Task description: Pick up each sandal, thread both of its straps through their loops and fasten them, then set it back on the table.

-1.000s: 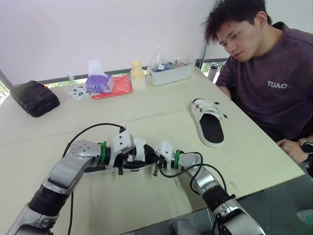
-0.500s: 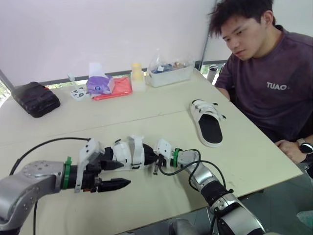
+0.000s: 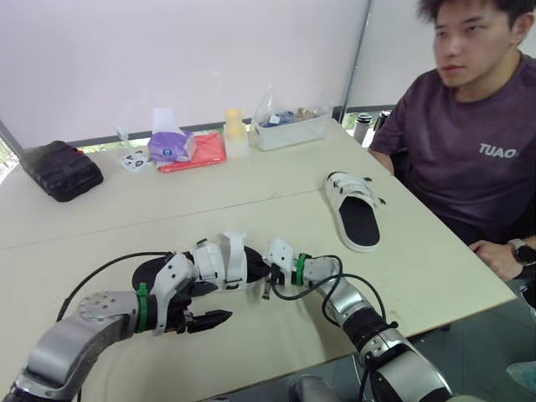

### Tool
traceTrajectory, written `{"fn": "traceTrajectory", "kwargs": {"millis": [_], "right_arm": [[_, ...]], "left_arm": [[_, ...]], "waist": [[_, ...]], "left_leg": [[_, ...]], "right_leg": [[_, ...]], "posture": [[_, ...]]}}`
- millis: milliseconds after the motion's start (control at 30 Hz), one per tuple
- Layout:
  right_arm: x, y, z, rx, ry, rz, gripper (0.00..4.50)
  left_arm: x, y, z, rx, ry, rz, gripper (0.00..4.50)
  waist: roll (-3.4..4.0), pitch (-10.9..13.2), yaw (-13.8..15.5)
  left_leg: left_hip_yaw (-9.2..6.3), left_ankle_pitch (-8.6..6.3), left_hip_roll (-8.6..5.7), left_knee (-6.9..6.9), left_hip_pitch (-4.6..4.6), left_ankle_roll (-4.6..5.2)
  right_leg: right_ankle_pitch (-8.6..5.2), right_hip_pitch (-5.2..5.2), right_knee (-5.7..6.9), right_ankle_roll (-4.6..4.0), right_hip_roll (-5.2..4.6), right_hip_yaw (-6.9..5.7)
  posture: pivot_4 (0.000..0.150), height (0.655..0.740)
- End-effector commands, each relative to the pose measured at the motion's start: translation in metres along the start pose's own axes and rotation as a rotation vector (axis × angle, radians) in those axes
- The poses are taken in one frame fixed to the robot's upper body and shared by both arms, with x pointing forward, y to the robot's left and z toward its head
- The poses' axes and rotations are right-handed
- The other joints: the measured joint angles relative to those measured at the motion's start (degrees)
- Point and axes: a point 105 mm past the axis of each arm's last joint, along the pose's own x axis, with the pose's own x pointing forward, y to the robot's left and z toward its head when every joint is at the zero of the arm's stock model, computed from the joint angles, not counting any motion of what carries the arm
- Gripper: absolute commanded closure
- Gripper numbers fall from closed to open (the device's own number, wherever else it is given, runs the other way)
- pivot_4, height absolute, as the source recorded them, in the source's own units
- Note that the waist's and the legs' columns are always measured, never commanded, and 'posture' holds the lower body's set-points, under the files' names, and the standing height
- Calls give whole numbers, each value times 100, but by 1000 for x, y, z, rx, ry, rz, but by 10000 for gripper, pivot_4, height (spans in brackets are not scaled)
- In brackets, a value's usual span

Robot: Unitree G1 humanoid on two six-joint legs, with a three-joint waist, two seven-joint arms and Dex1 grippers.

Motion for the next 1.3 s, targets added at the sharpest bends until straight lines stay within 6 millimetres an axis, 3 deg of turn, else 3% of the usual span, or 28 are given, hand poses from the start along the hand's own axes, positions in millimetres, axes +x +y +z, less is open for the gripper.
{"fn": "traceTrajectory", "kwargs": {"millis": [33, 400, 500, 700, 833, 967, 1133, 1300], "right_arm": [[-13, 42, -73, 162, 272, 99, 45000], [-13, 44, -74, 164, 271, 97, 45000], [-13, 45, -73, 164, 269, 97, 45000], [-11, 46, -73, 166, 267, 100, 45000], [-11, 47, -74, 166, 267, 103, 45000], [-13, 50, -75, 167, 272, 110, 45000], [-15, 51, -77, 164, 279, 116, 45000], [-15, 49, -77, 163, 281, 116, 45000]], "left_arm": [[4, 4, 9, 46, -23, 6, 8288], [22, 7, 19, 54, -60, 10, 8288], [25, 9, 17, 46, -52, 20, 16128], [25, 10, 13, 13, -41, 33, 44294], [23, 4, 5, -5, 12, 1, 44294], [8, -30, -8, -38, 101, -191, 44294], [-9, -52, -18, -63, 186, -331, 44294], [-12, -52, -6, -66, 150, -356, 44294]], "waist": [[1, 0, -2], [3, 0, 8], [2, -1, 14], [3, 0, -1], [3, -1, -4], [4, 0, -35], [7, 2, -11], [7, 1, -24]], "left_leg": [[0, 0, 0, 0, 0, 0], [-1, 0, -1, 1, 0, 0], [-5, 0, -3, 3, 1, 0], [-5, 0, -2, 0, 1, 0], [-4, 0, -1, 0, 1, 0], [1, -1, 2, -7, 0, 0], [1, -1, 3, -10, -2, 0], [4, -8, 4, -16, -2, -3]], "right_leg": [[0, 0, 0, 0, 0, 0], [0, 2, 0, 1, 0, -2], [0, 7, 0, 1, -1, -2], [0, 5, 0, 1, 0, -2], [0, 3, 0, 1, 0, -2], [-1, -5, -1, 0, 3, 1], [-6, -12, 0, -8, 3, 1], [-12, -15, -1, -17, 3, 1]], "posture": [[1500, 7400], [1500, 7400], [1500, 7400], [1500, 7400], [1500, 7400], [1500, 7400], [1500, 7400], [1500, 7400]]}}
